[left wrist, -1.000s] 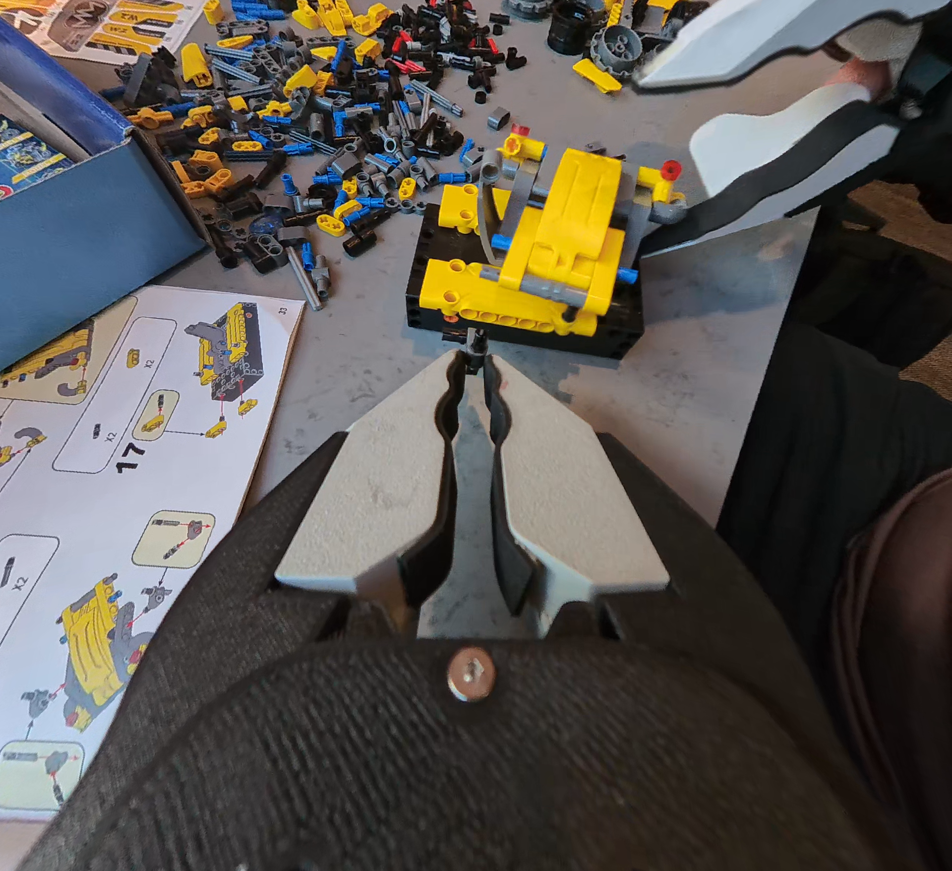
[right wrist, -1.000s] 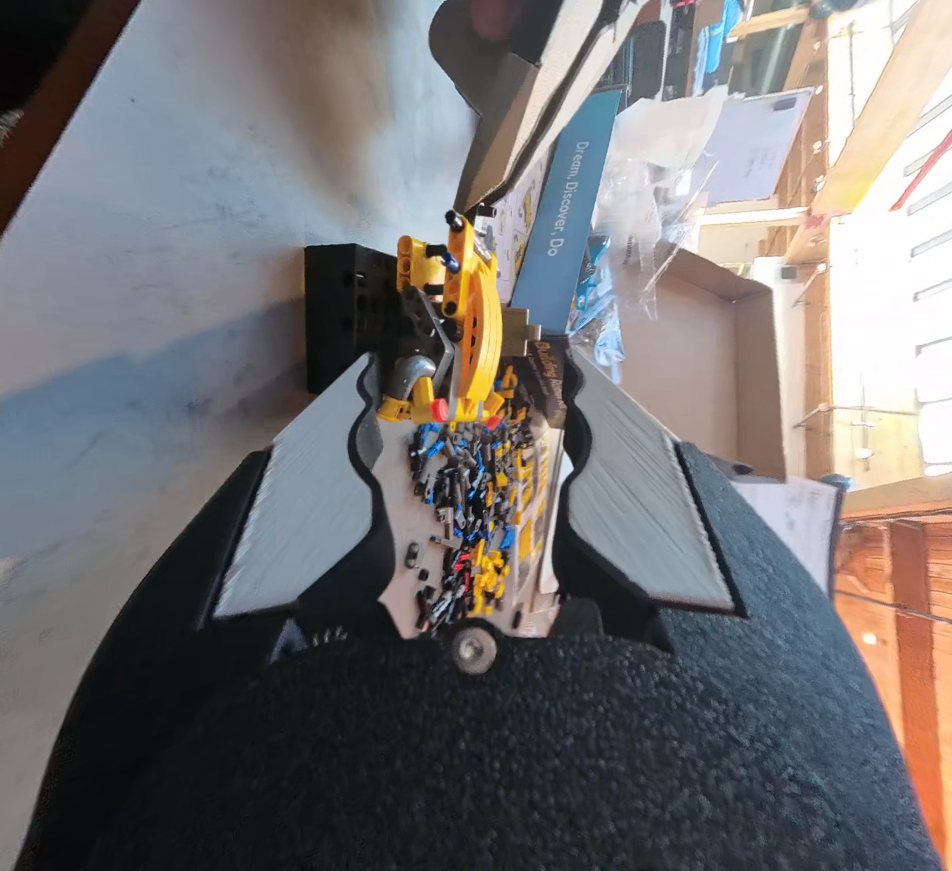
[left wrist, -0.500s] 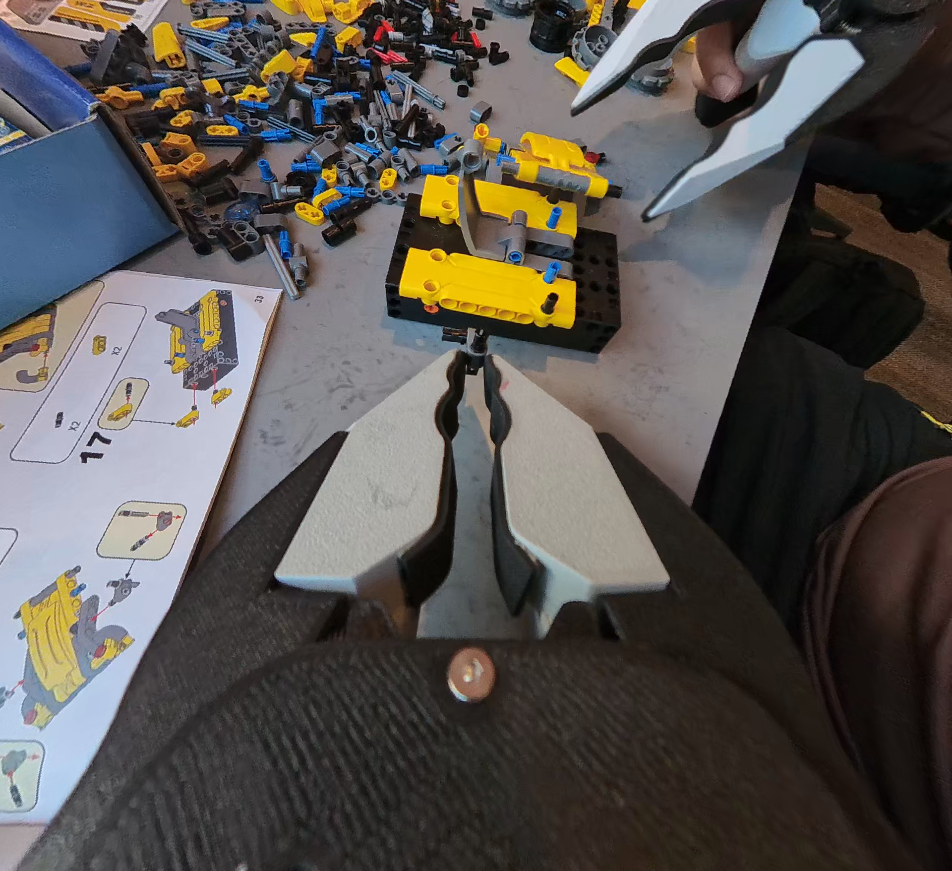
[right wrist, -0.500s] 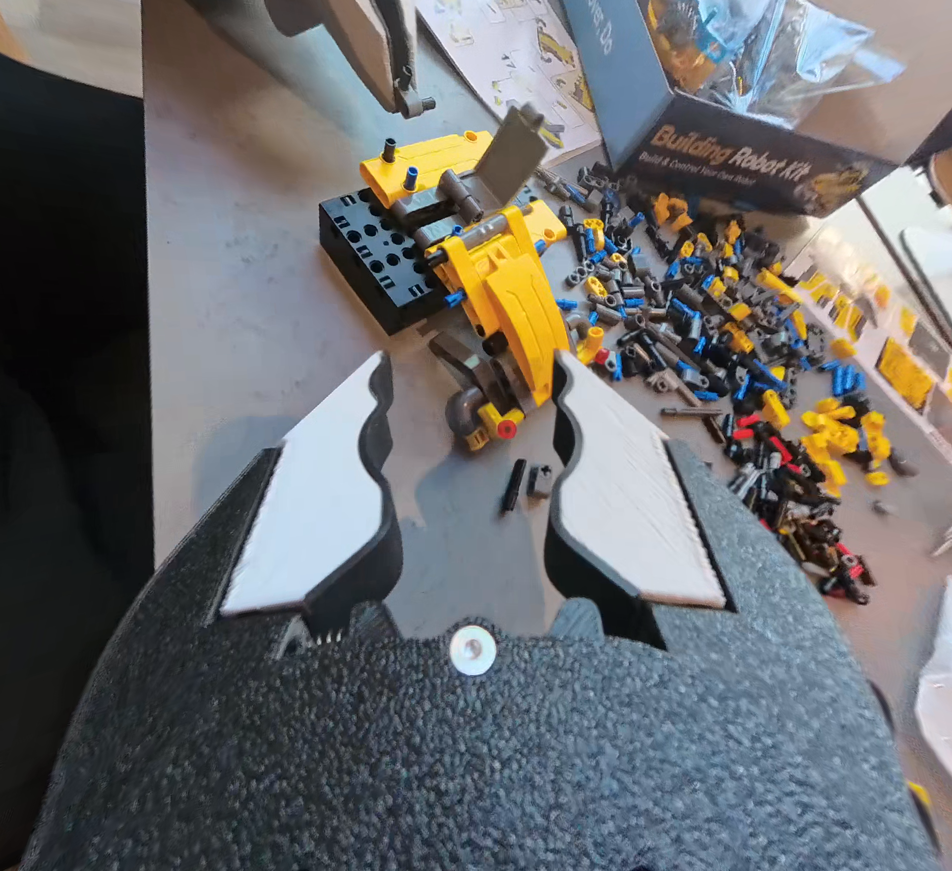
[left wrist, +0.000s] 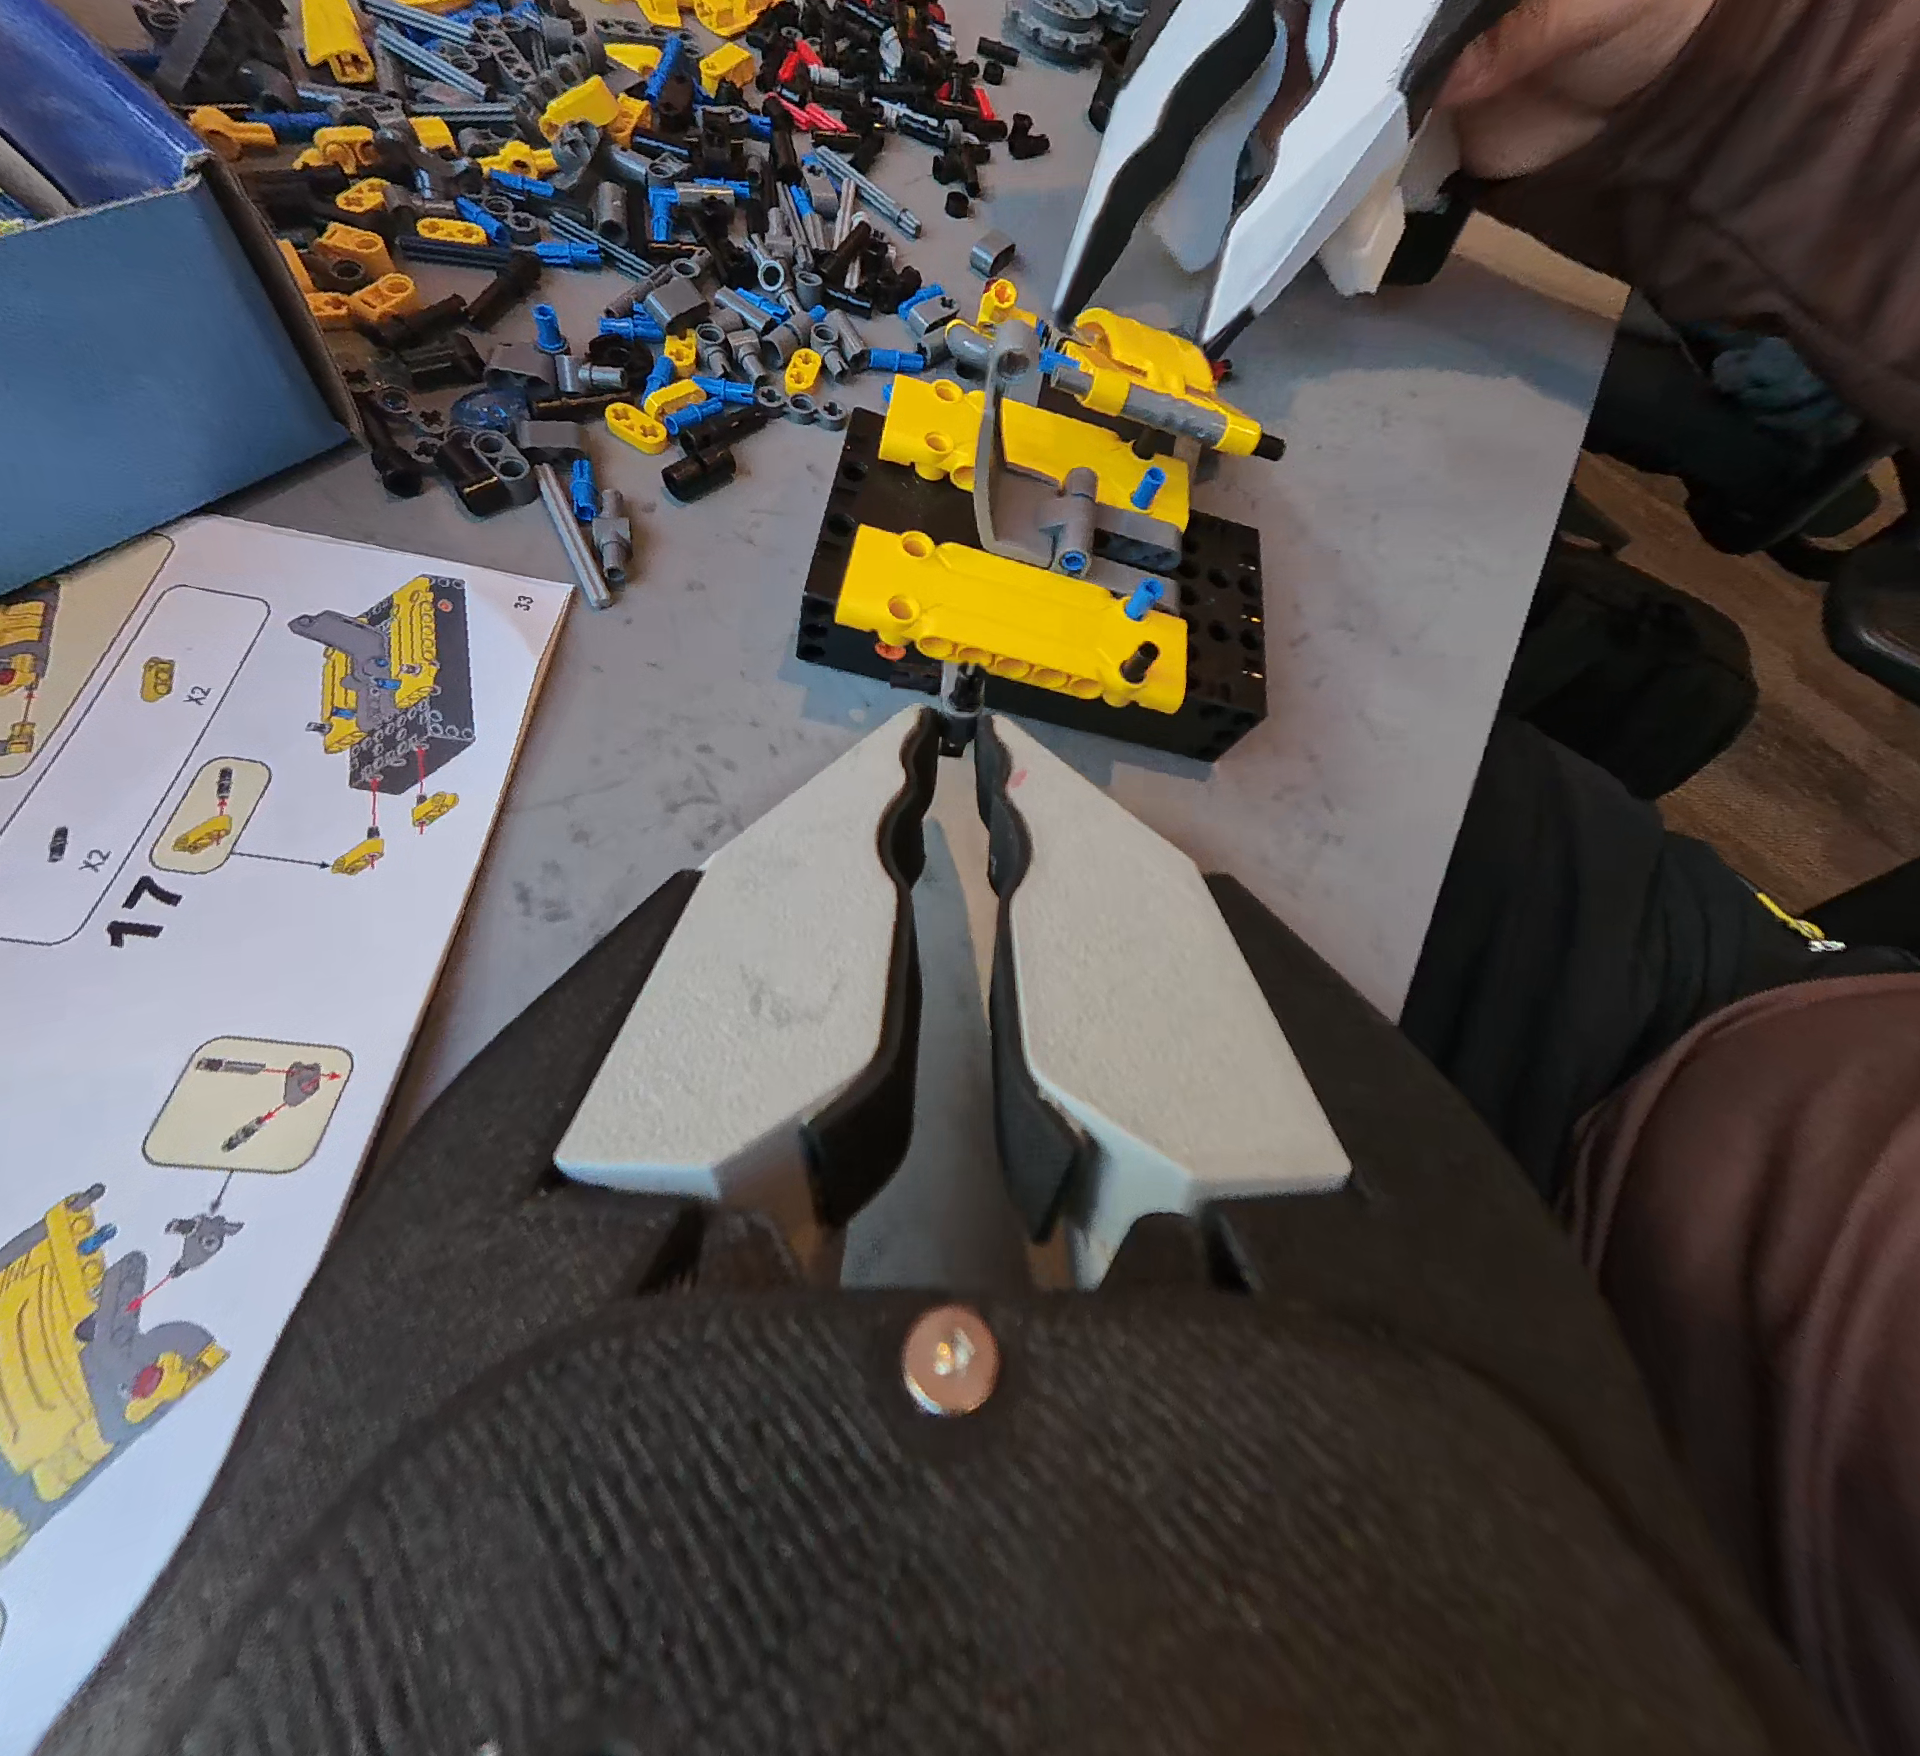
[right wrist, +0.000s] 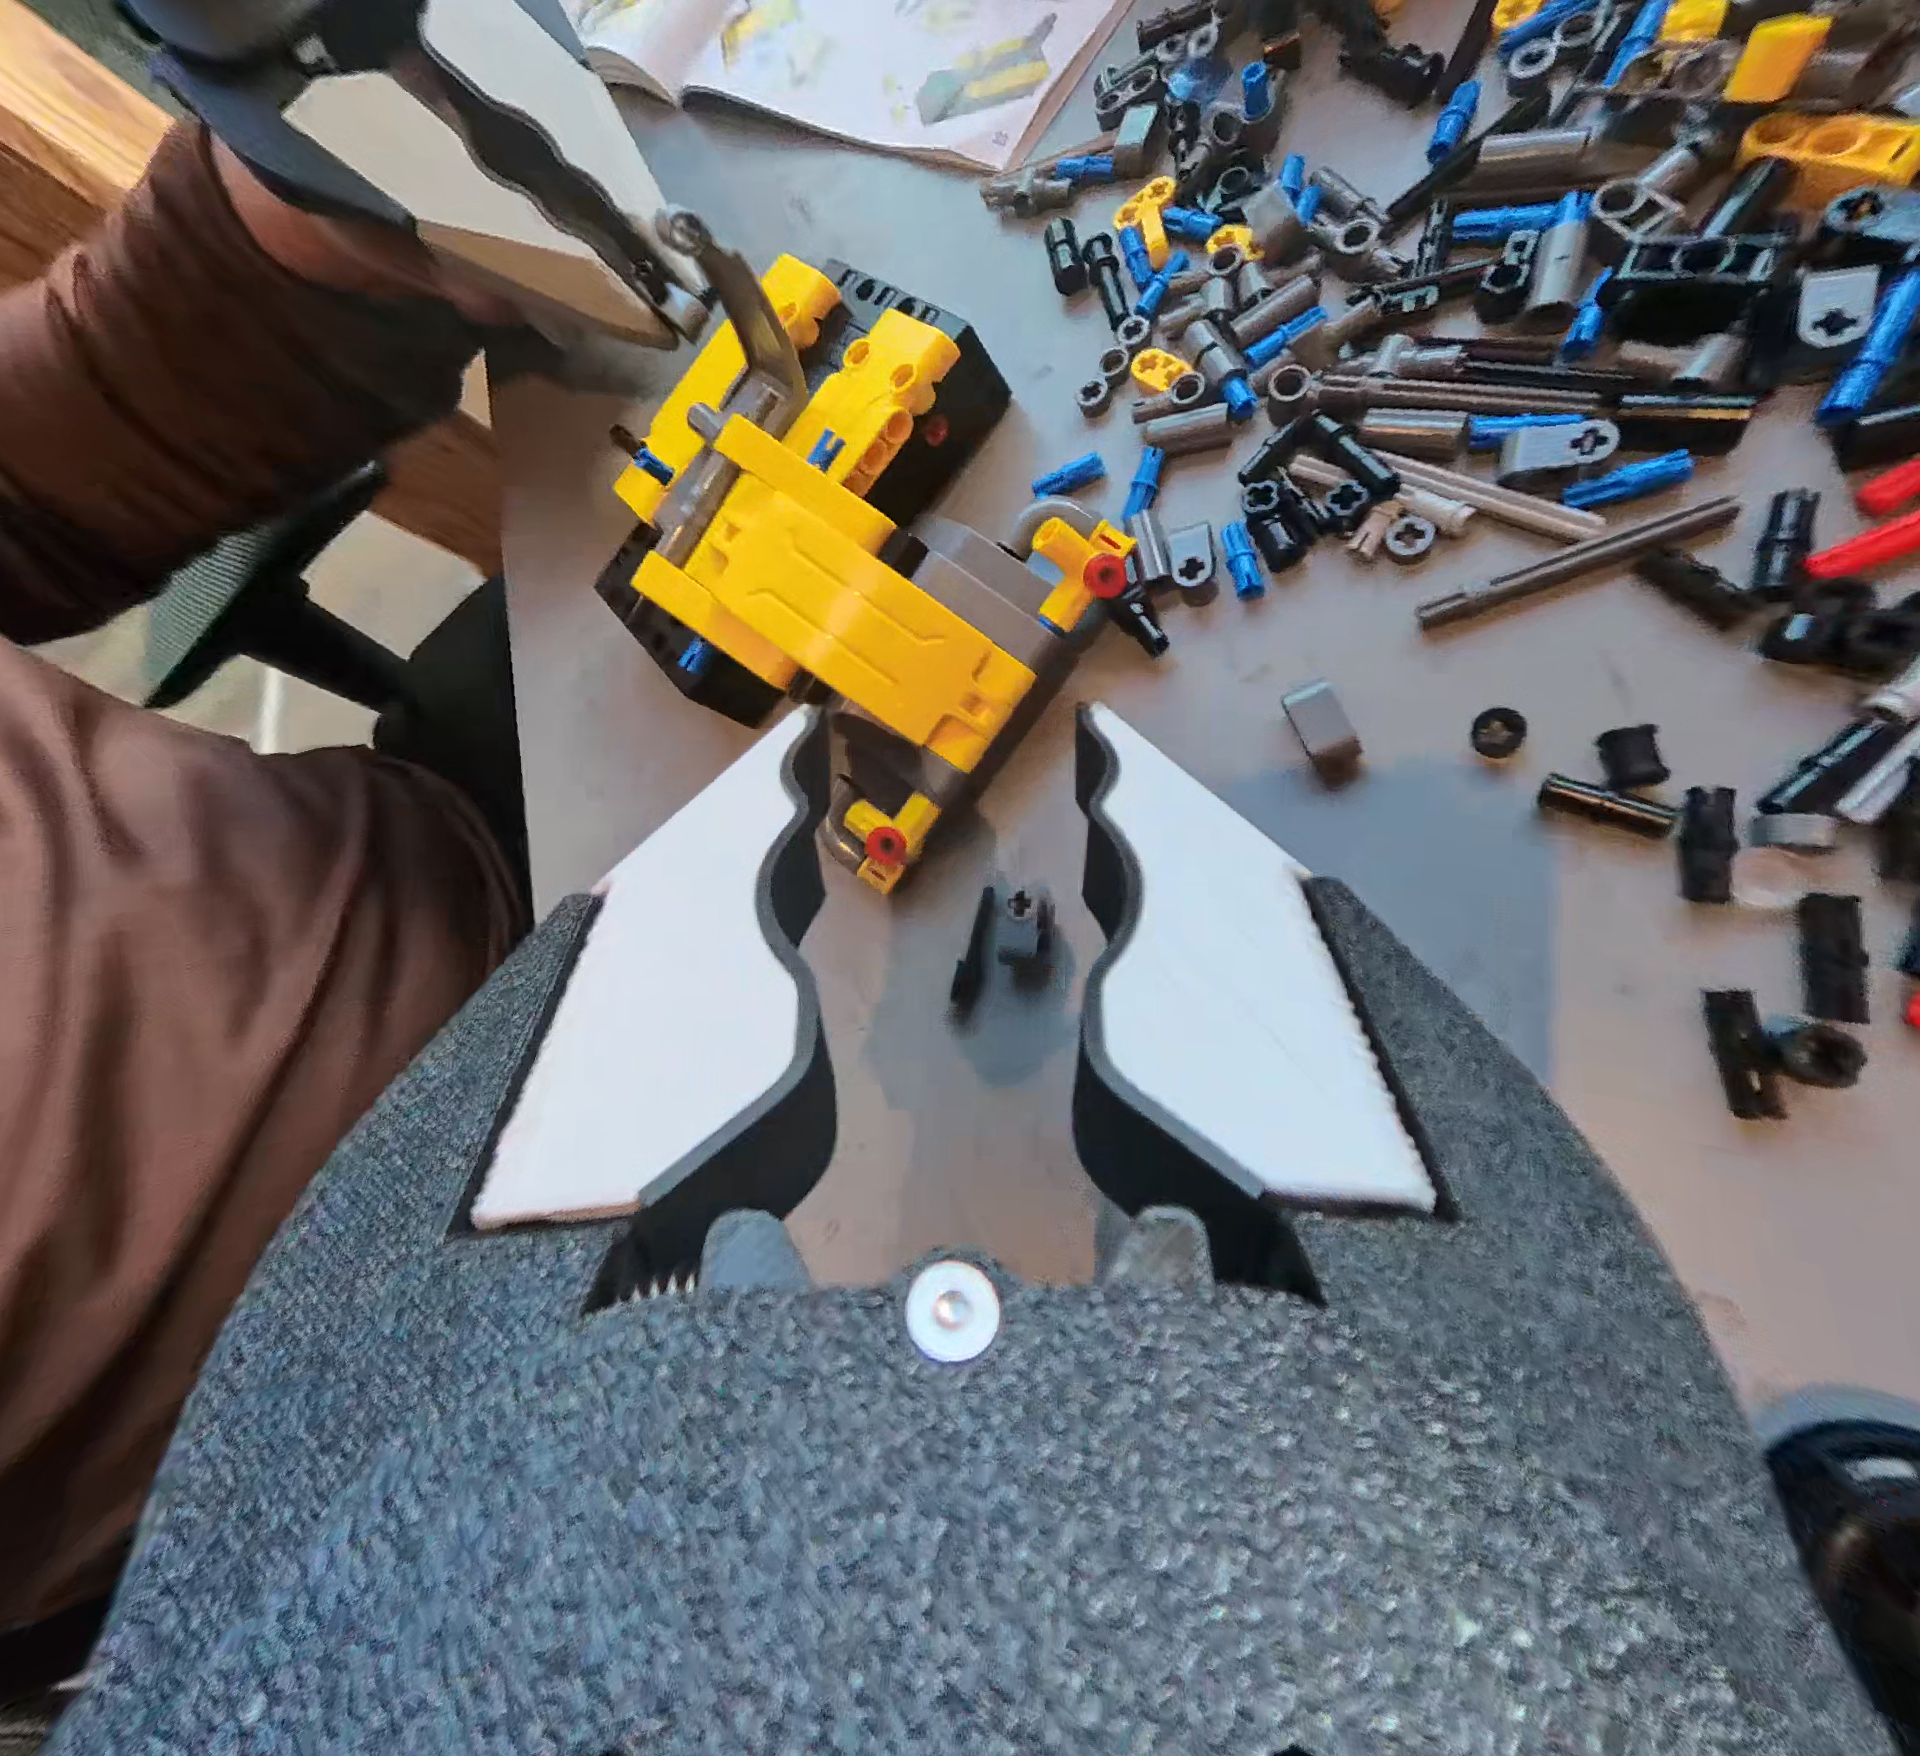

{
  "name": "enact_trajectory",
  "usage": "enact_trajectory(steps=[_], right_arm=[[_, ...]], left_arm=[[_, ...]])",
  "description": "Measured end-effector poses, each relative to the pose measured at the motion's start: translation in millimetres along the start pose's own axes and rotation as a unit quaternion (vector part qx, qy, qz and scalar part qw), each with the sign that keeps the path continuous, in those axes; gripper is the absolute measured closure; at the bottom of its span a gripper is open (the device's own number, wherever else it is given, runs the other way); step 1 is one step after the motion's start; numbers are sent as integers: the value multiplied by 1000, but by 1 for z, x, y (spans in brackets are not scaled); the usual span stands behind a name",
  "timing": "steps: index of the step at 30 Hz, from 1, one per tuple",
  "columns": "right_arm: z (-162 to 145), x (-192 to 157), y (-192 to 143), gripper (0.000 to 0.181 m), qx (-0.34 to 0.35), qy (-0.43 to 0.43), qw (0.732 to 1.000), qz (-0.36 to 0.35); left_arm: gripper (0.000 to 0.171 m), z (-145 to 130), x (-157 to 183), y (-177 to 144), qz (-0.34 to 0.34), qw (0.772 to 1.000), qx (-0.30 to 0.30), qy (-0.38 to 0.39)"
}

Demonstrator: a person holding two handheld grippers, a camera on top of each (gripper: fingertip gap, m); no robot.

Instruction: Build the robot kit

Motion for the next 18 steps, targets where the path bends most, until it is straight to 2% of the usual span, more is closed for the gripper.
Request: enact_trajectory(steps=[4,8,18], right_arm=[[0,-1,10,132,-11,35,999,31],[1,-10,15,134,-29,30,998,42],[-1,-11,12,136,-32,10,999,-4]], left_arm=[[167,2,0,5,-4,1000,-8,2],[167,0,2,10,-5,1000,-21,13],[167,1,2,7,-2,1000,-12,10]])
Point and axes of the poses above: each gripper's, where its closed fingertips meet, y out along the fingers, z out of its top, x = y × z across the jaws, the point moved 4 cm from there along -y, back along the fingers, and after that the axes turned 7 degrees about z, right-handed, at the moved point
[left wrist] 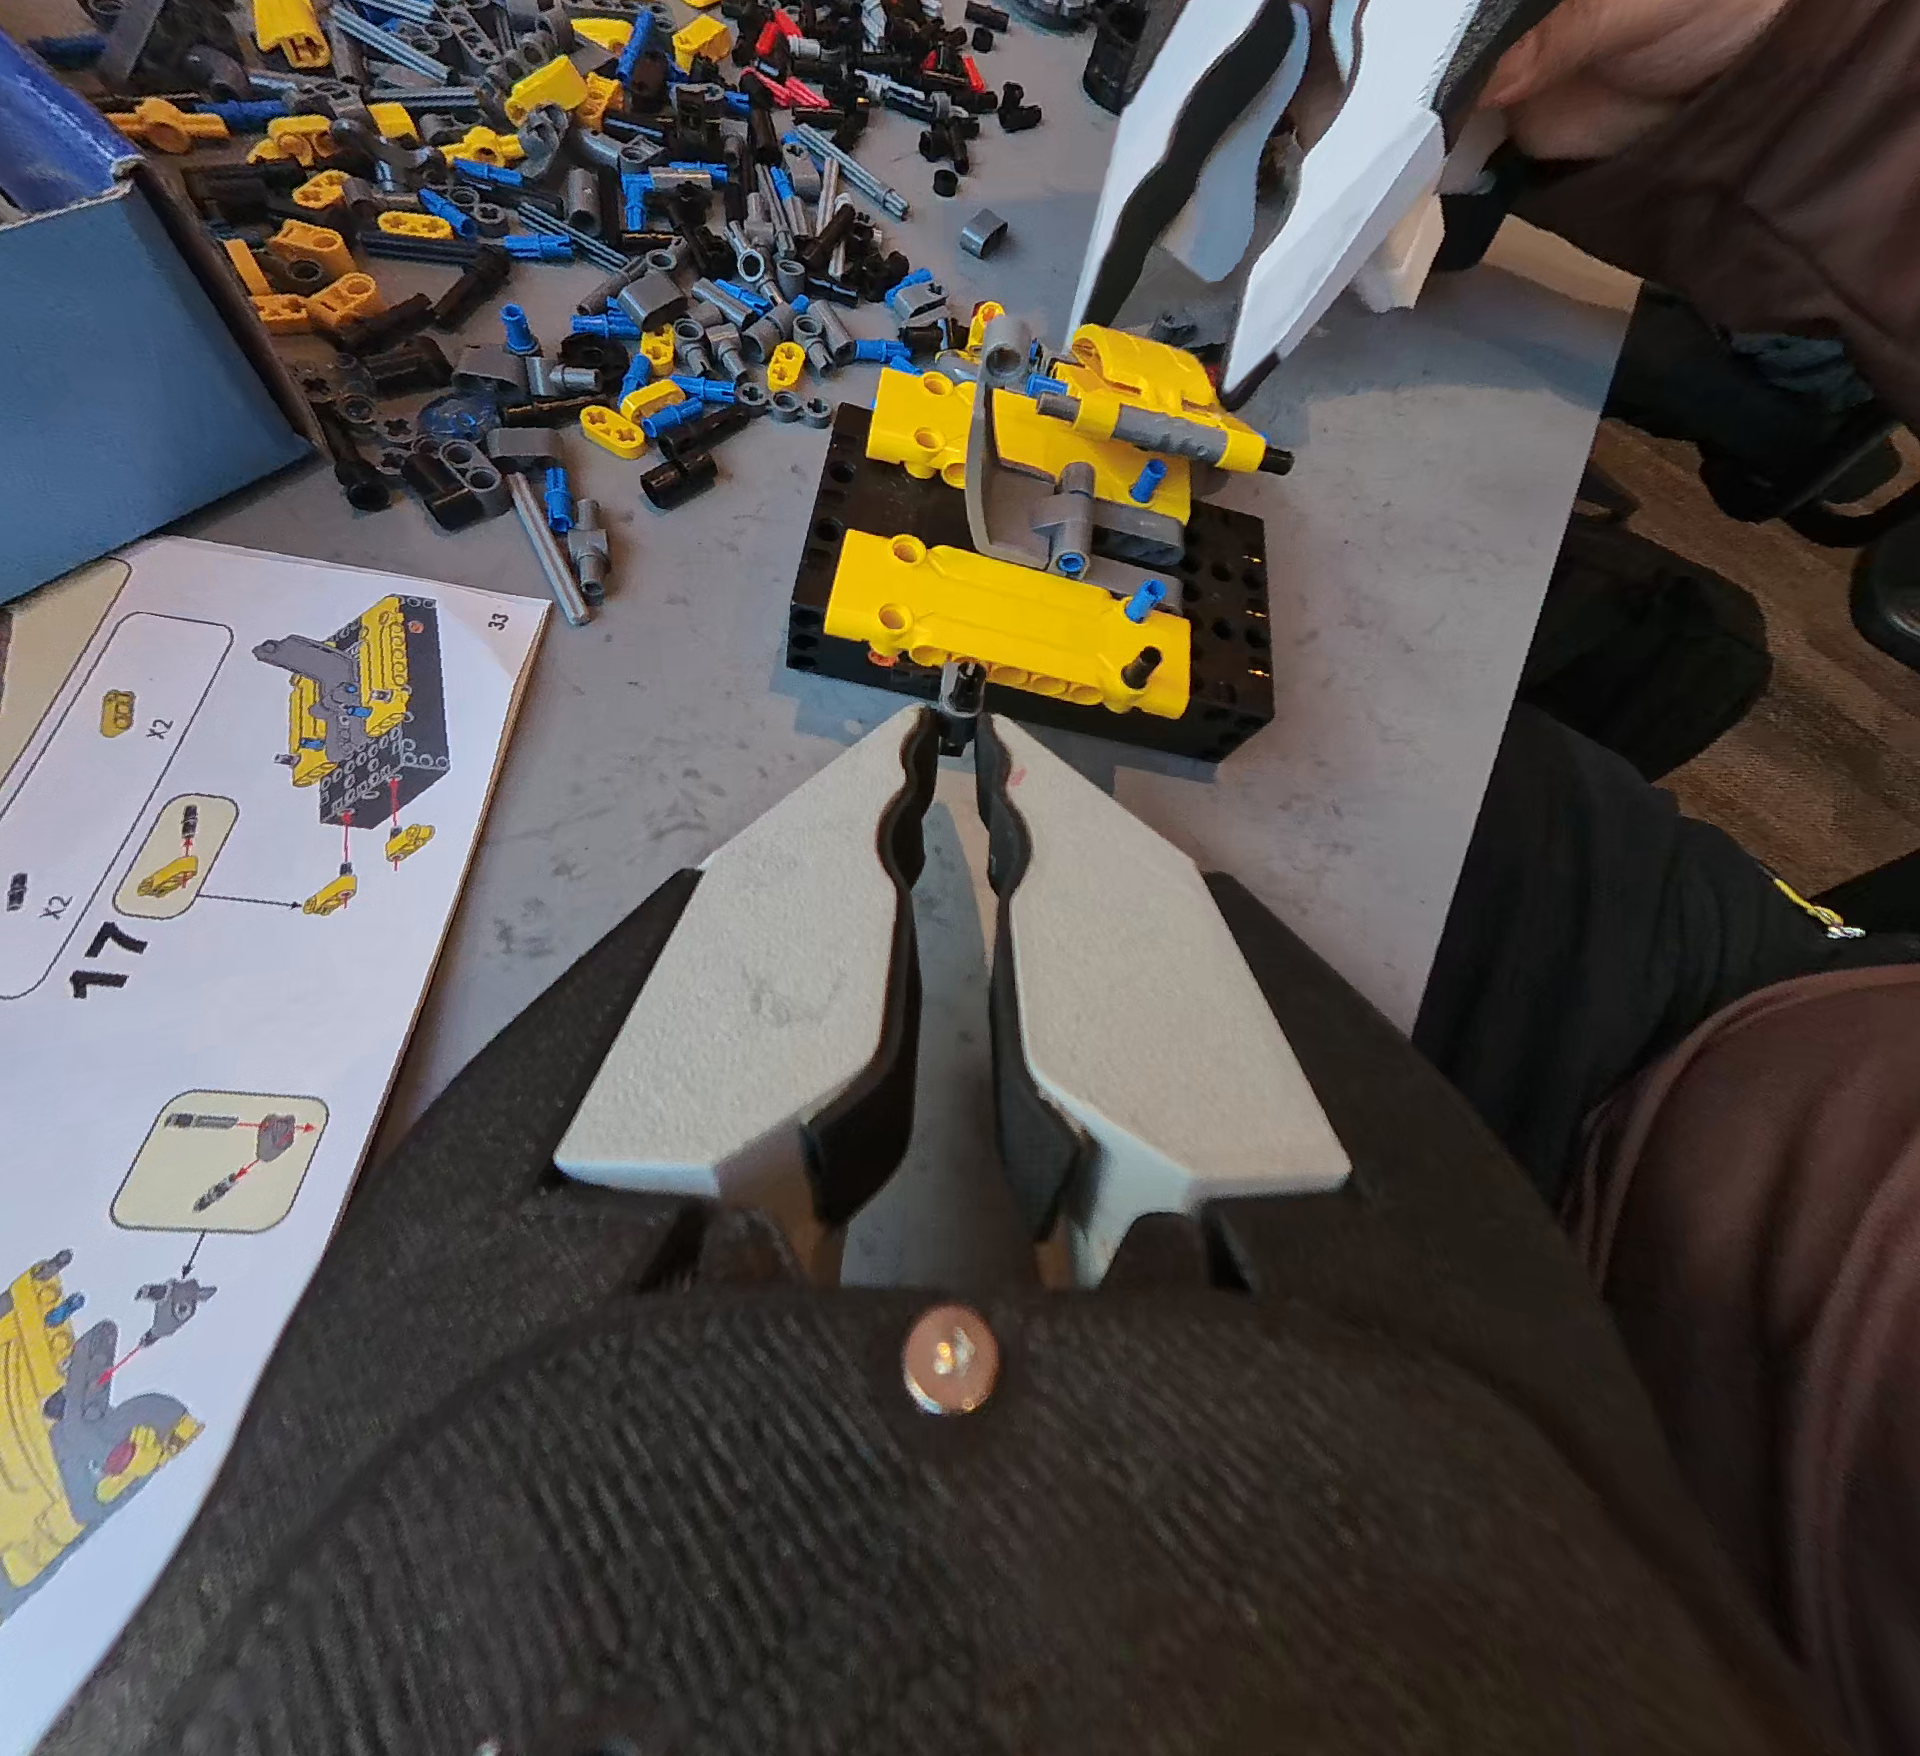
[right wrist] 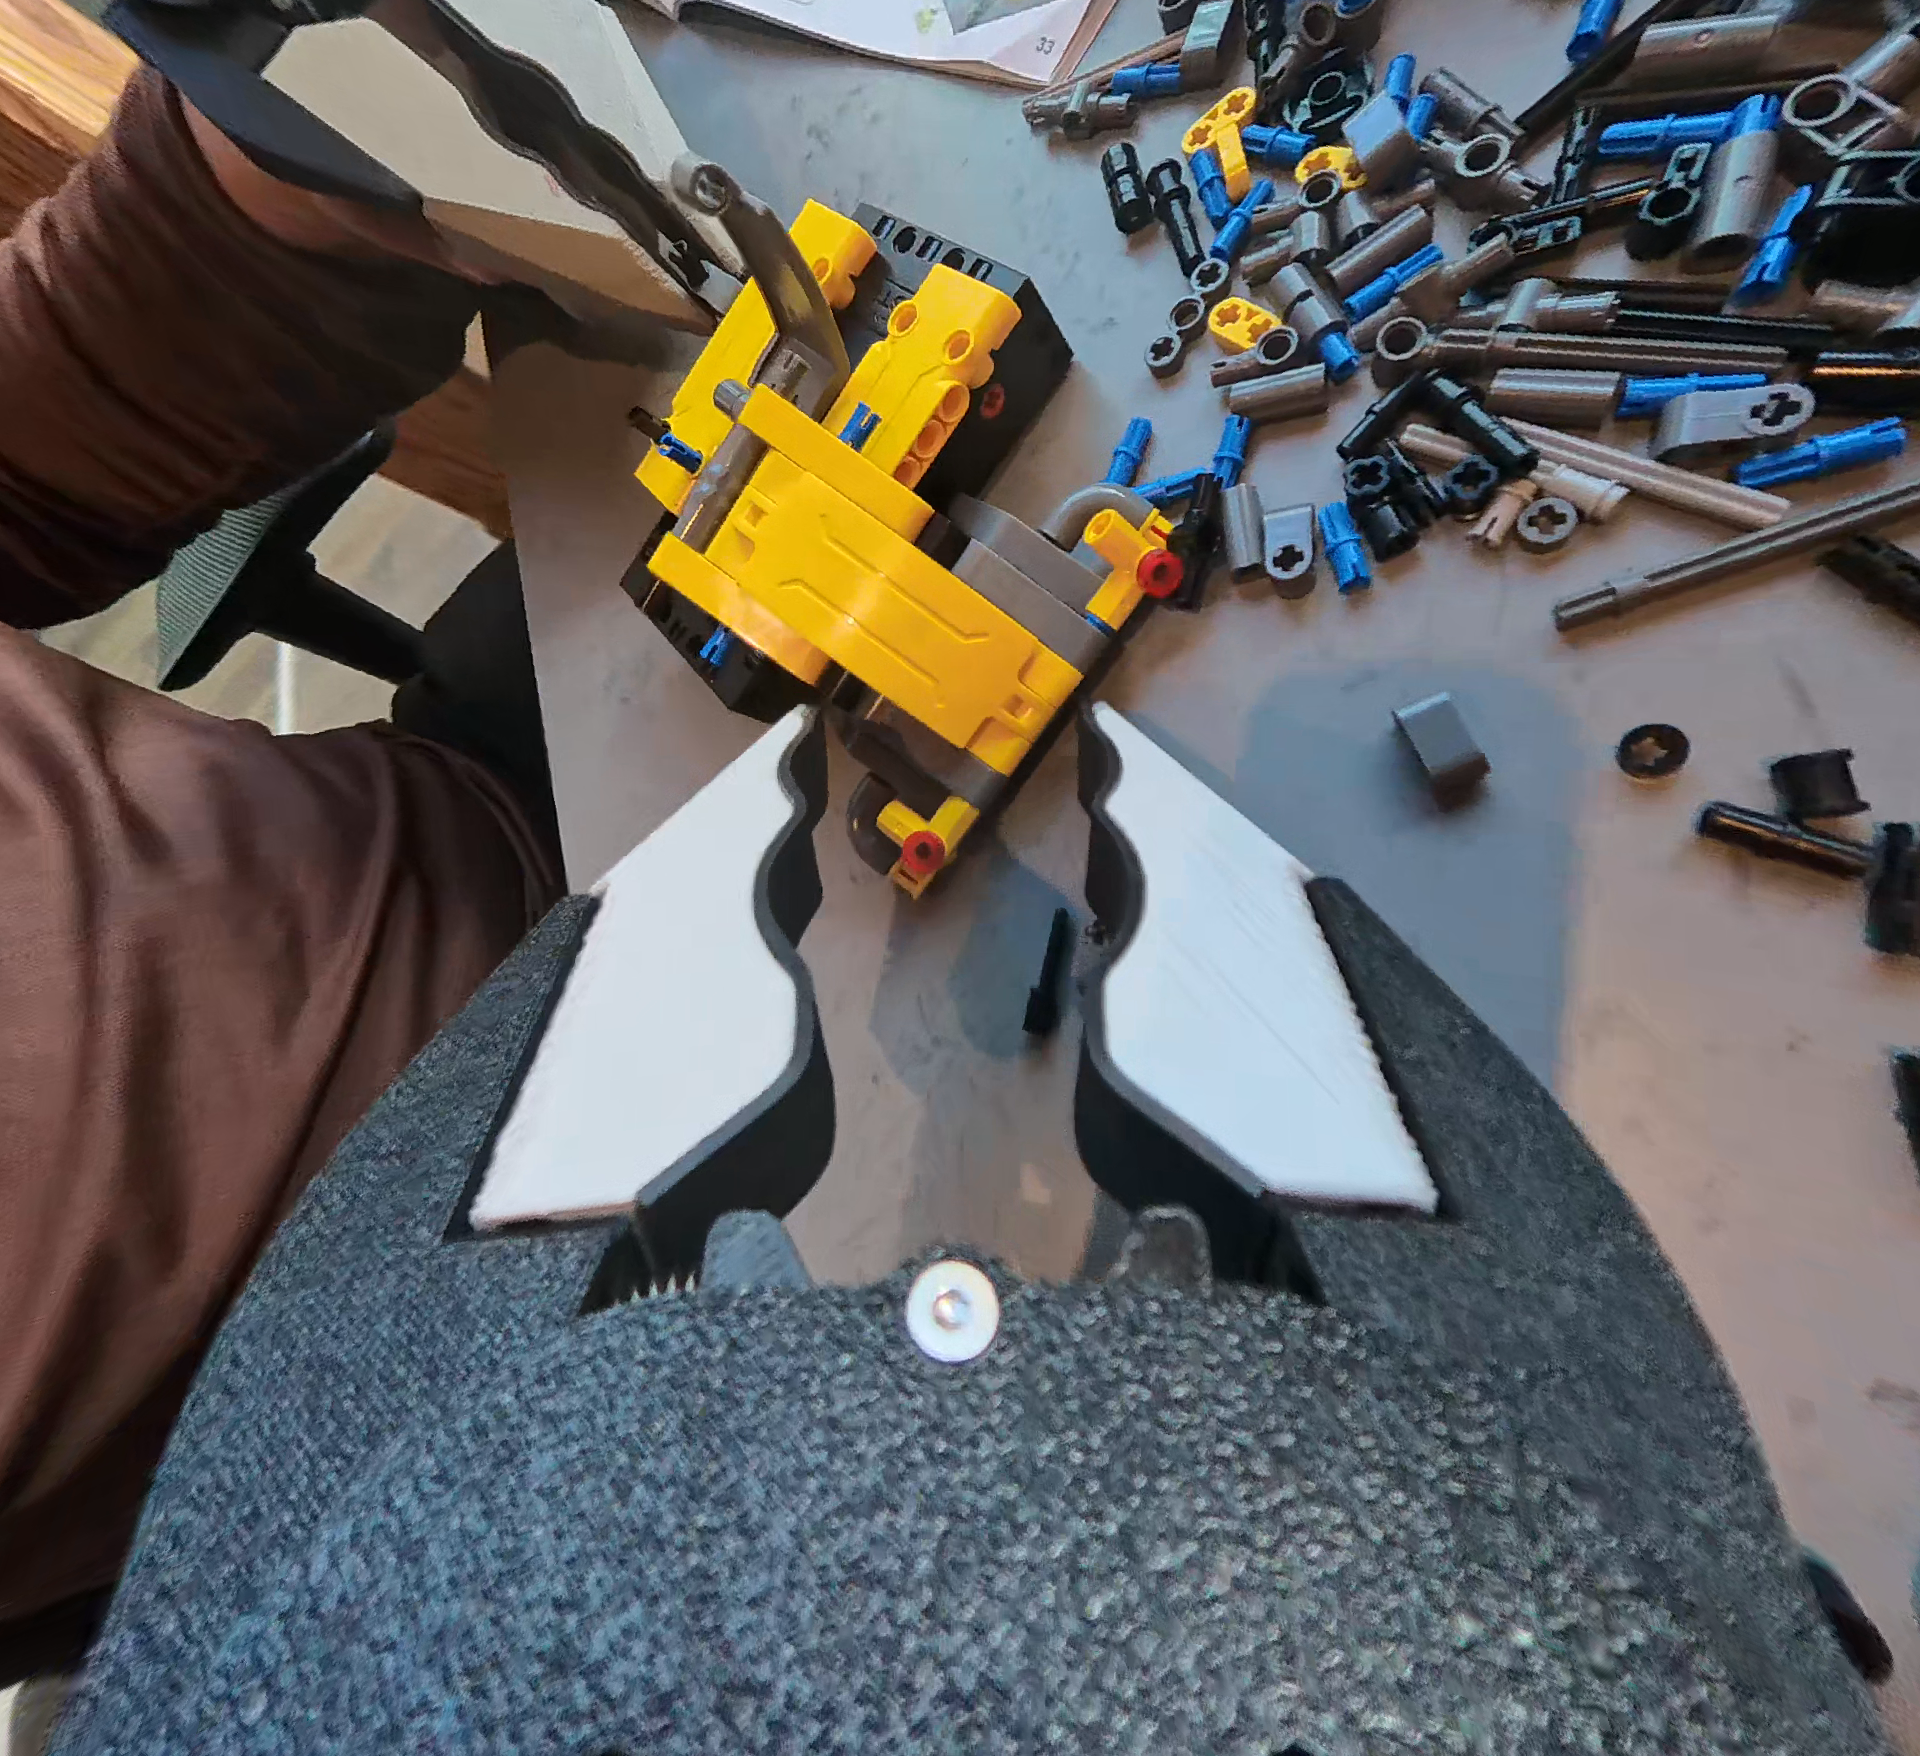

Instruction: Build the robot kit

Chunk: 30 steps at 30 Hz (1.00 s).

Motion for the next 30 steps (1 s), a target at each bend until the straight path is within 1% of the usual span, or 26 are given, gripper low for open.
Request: enact_trajectory(steps=[3,7,9,13,15,18,21,22,23,24,26,27,30], right_arm=[[-4,-1,-8,137,4,-32,998,-52],[-10,-14,-14,138,9,-108,986,-128],[-14,-19,-14,139,6,-157,971,-179],[-21,-27,-5,140,-15,-237,932,-272],[-25,-31,2,145,-34,-261,918,-297],[-30,-37,8,145,-49,-274,909,-310],[-31,-47,7,148,-17,-264,919,-293],[-30,-52,6,153,-2,-263,922,-284],[-28,-60,5,162,19,-262,927,-268],[-26,-71,5,168,47,-257,935,-241],[-21,-96,9,168,94,-233,953,-171],[-19,-108,12,168,111,-224,959,-136],[-16,-135,17,168,173,-194,963,-71]], left_arm=[[167,0,0,-3,0,1000,6,-6],[167,-1,1,-6,1,1000,11,-9],[167,-1,2,-7,1,1000,14,-7],[167,-2,4,-9,2,1000,16,-5],[167,-2,7,-10,-1,1000,21,-2],[167,-1,15,-15,-10,999,40,8],[167,-1,35,-20,-28,997,63,38],[167,1,42,-22,-29,995,78,61],[167,3,50,-24,-28,991,99,88],[168,6,59,-26,-27,985,121,117],[167,10,79,-30,-20,969,173,174],[167,11,87,-31,-8,962,187,200],[168,12,104,-29,46,939,218,263]])
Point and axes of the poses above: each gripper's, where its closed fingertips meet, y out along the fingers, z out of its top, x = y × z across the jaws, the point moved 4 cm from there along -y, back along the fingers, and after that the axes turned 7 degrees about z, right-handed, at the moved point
